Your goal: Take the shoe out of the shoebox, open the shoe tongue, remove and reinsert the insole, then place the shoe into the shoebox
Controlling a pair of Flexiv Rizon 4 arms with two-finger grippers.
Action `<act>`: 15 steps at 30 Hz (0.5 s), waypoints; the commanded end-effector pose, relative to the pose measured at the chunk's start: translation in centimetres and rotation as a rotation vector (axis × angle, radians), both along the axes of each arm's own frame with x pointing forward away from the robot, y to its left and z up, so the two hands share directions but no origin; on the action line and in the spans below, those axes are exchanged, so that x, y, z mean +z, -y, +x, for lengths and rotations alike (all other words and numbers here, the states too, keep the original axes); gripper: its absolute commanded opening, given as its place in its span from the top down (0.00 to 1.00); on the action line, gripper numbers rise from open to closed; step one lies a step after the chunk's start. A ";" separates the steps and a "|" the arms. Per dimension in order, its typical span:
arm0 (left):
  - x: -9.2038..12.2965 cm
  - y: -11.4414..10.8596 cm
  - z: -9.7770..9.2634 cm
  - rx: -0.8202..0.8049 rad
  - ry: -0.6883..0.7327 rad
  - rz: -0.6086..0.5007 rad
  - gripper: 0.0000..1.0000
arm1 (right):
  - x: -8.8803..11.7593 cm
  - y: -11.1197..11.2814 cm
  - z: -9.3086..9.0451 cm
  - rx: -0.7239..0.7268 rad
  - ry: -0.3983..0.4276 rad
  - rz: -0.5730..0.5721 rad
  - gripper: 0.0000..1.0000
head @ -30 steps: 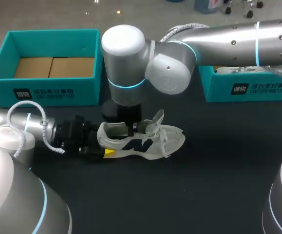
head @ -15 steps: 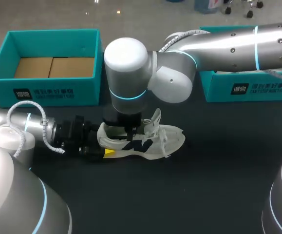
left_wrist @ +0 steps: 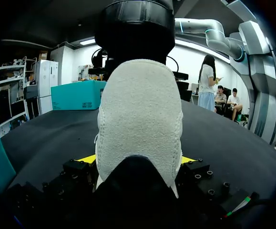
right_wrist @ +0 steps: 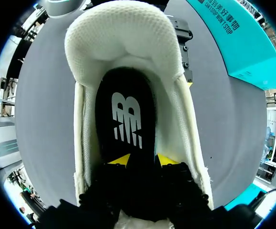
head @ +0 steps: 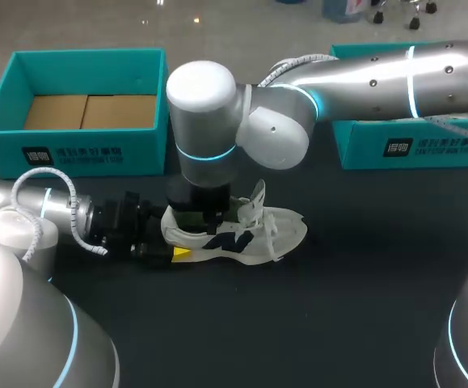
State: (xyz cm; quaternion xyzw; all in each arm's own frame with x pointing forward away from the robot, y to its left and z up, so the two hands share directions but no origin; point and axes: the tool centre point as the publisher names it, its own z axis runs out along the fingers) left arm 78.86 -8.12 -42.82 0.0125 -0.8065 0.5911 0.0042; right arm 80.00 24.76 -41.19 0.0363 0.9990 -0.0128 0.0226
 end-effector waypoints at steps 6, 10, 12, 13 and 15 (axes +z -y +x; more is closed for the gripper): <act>-0.2 0.0 0.0 0.001 0.002 0.000 1.00 | -3.3 -0.1 0.3 -0.022 -0.083 -0.026 0.94; -0.2 0.0 0.0 0.001 0.002 0.000 1.00 | -3.4 0.1 0.1 -0.032 -0.103 -0.031 1.00; -0.2 0.0 0.0 0.001 0.002 0.000 1.00 | -3.6 0.4 0.0 -0.039 -0.112 -0.030 1.00; -0.2 0.0 0.0 0.001 0.002 0.000 1.00 | -3.6 0.4 -0.1 -0.043 -0.118 -0.028 1.00; -0.2 0.0 0.0 0.001 0.002 0.000 1.00 | -3.3 0.6 -0.3 -0.050 -0.125 -0.018 1.00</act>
